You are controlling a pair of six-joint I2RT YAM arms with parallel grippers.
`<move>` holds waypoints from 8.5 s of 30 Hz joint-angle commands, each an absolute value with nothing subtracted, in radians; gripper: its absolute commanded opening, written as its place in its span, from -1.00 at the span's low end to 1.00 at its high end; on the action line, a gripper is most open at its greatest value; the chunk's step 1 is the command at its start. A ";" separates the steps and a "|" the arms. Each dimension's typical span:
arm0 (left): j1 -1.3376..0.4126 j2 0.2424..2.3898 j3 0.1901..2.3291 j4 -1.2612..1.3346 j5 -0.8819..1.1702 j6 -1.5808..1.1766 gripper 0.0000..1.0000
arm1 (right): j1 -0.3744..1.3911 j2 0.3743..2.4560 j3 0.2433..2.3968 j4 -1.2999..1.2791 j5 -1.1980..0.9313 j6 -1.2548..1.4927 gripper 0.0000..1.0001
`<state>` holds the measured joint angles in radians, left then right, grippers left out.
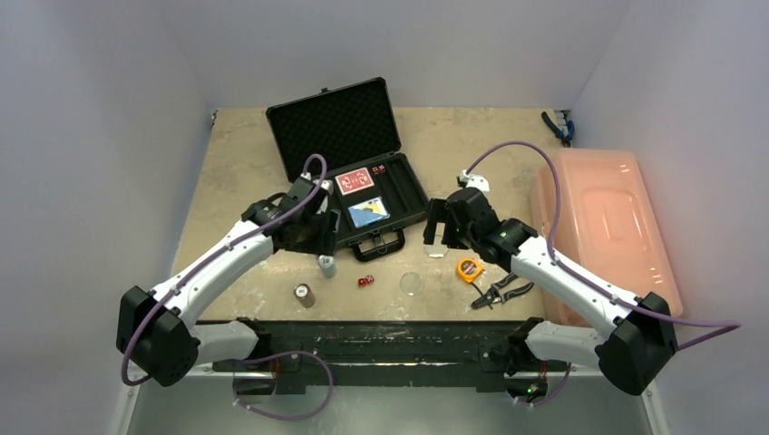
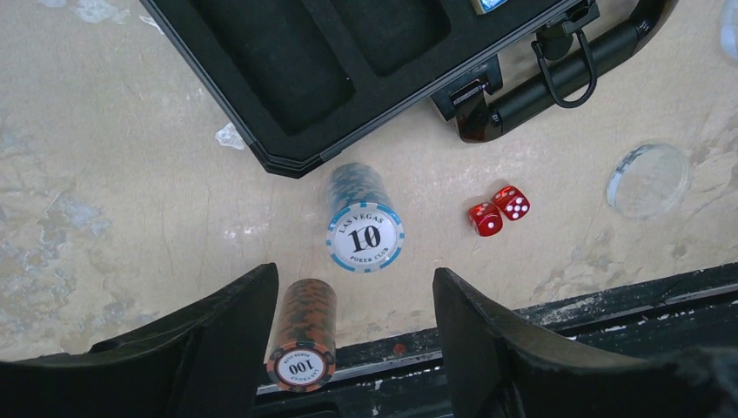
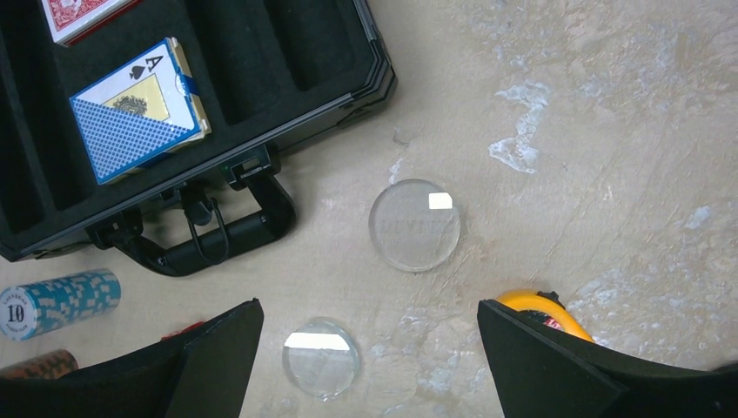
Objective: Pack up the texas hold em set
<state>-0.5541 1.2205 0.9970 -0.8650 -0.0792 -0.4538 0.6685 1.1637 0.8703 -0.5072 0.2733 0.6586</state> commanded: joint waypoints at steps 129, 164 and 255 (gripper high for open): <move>-0.621 1.277 1.331 -0.925 0.551 -0.358 -1.00 | 0.985 0.938 0.523 0.470 -0.287 -0.122 0.86; -0.634 1.296 1.406 -0.930 0.680 -0.401 -1.00 | 0.994 0.985 0.538 0.563 -0.232 -0.166 0.51; -0.609 0.969 0.956 -0.951 -0.174 -0.504 0.78 | 0.647 1.858 1.406 -0.125 0.038 0.333 -1.00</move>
<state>-0.6151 0.9947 0.9768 -0.9321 -0.1493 -0.4828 0.6666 1.8469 1.2949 -0.0929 0.0799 0.3206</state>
